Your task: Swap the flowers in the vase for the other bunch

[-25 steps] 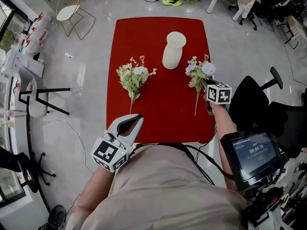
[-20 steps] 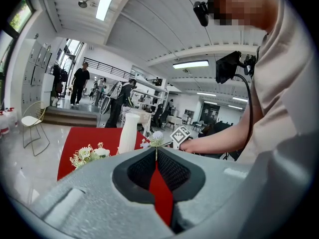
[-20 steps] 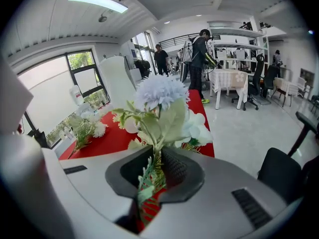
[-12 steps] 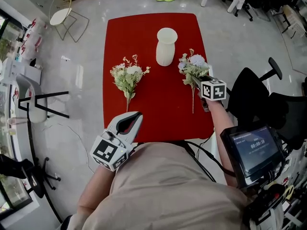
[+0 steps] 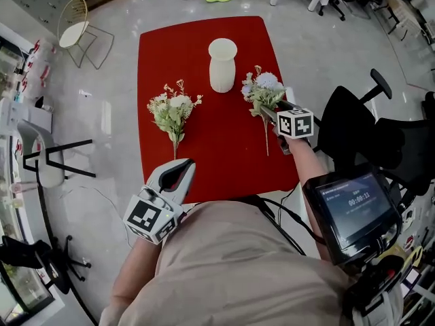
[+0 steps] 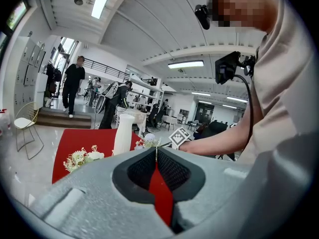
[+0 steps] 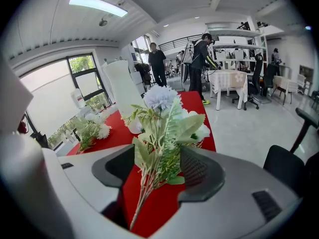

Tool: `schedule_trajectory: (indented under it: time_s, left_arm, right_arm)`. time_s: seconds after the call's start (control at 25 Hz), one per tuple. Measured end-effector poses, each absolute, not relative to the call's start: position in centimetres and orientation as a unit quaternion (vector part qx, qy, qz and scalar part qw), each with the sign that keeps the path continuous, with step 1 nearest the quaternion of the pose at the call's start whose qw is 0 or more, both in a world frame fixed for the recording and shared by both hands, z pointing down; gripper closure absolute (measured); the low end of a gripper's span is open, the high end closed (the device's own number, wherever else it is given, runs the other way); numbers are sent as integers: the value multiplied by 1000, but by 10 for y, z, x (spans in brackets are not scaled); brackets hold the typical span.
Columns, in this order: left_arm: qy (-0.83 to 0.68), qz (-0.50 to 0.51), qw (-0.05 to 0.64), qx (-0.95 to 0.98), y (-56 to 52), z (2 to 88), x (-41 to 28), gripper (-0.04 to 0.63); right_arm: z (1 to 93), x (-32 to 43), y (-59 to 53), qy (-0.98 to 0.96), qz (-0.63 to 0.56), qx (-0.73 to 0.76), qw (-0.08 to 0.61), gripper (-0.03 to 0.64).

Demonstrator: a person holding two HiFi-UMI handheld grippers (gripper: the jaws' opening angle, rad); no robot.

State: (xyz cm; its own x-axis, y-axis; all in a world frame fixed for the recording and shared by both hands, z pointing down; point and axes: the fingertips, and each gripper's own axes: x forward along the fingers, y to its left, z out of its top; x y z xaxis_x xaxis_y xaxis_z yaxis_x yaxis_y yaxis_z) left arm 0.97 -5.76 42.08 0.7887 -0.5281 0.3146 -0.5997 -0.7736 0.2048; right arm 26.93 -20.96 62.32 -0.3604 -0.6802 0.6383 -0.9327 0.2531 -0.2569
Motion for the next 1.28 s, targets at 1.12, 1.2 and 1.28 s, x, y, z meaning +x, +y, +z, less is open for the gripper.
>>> schedule_trajectory:
  time_s: [1.12,1.2,1.28]
  left_arm:
    - [-258,108,149,948,-20,423,-38,588]
    - [-256,109,152,948,-18,425,-43,588]
    - [-254,109,152,949,-15,427,-49,588]
  right_arm:
    - [547,217,-139,-759,248,573,185,293]
    - [542,203,-132,-764,245,568,184,293]
    - [538,186,-126,-770,244,561,181,295]
